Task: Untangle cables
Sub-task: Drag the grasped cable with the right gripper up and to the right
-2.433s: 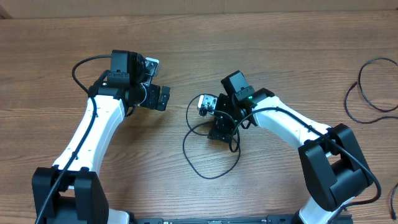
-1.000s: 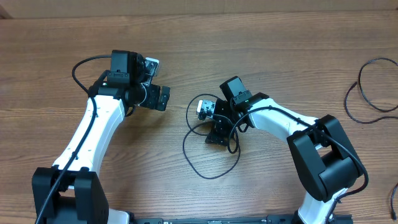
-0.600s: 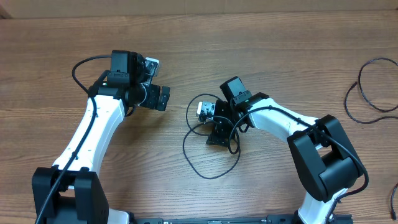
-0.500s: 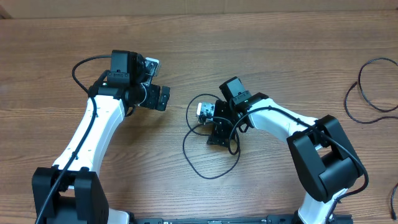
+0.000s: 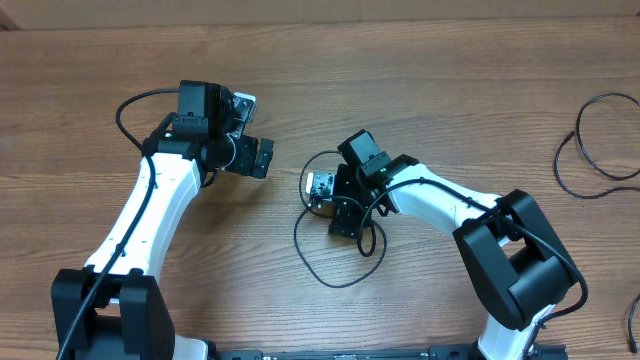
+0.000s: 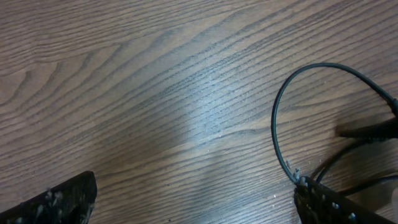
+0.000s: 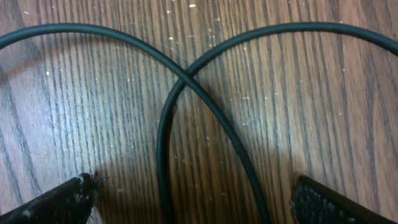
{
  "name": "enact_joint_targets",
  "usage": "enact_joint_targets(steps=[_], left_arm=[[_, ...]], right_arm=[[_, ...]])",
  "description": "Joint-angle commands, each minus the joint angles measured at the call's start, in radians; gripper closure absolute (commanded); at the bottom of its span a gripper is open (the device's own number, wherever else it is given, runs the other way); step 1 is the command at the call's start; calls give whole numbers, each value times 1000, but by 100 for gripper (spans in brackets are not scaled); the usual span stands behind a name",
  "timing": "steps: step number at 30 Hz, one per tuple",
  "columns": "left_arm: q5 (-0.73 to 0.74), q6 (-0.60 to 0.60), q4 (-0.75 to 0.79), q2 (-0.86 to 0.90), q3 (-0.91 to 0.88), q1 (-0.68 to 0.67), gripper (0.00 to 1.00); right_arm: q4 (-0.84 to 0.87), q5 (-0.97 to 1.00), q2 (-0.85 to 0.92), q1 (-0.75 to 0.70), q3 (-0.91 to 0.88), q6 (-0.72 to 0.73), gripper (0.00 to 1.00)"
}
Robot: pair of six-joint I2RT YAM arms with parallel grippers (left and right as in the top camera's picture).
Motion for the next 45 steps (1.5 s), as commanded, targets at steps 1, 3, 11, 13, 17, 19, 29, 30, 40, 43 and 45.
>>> enact_joint_targets(steps=[1,3,11,13,17,19,29,30,40,43,45], left_arm=[[13,22,1,-5,10,-1,1],[13,22,1,-5,10,-1,0],[13,22,1,-5,10,-1,1],[13,22,1,-5,10,-1,0],[13,22,1,-5,10,-1,0],[13,22,1,-5,10,-1,1],[13,22,1,-5,10,-1,1],[13,22,1,-5,10,-1,1],[13,22,1,-5,10,-1,1],[13,22,1,-5,10,-1,1],[13,22,1,-5,10,-1,0]], right_arm=[[-1,92,37,22,-14,-9,0],[-2,103,54,30,-14,-10,0],[13,106,119,35,-14,-9,8],[23,106,121,35,-14,-9,13],[50,106,121,31,-14,-9,21],[63,106,121,29,-14,-9,23],[105,106,121,-12,-14,-9,50],[105,106,121,-18,-14,-9,53],[109,106,121,-39,-14,-9,66],[121,106,121,-40,-14,-10,76],[136,106,121,-40,-14,-10,84]])
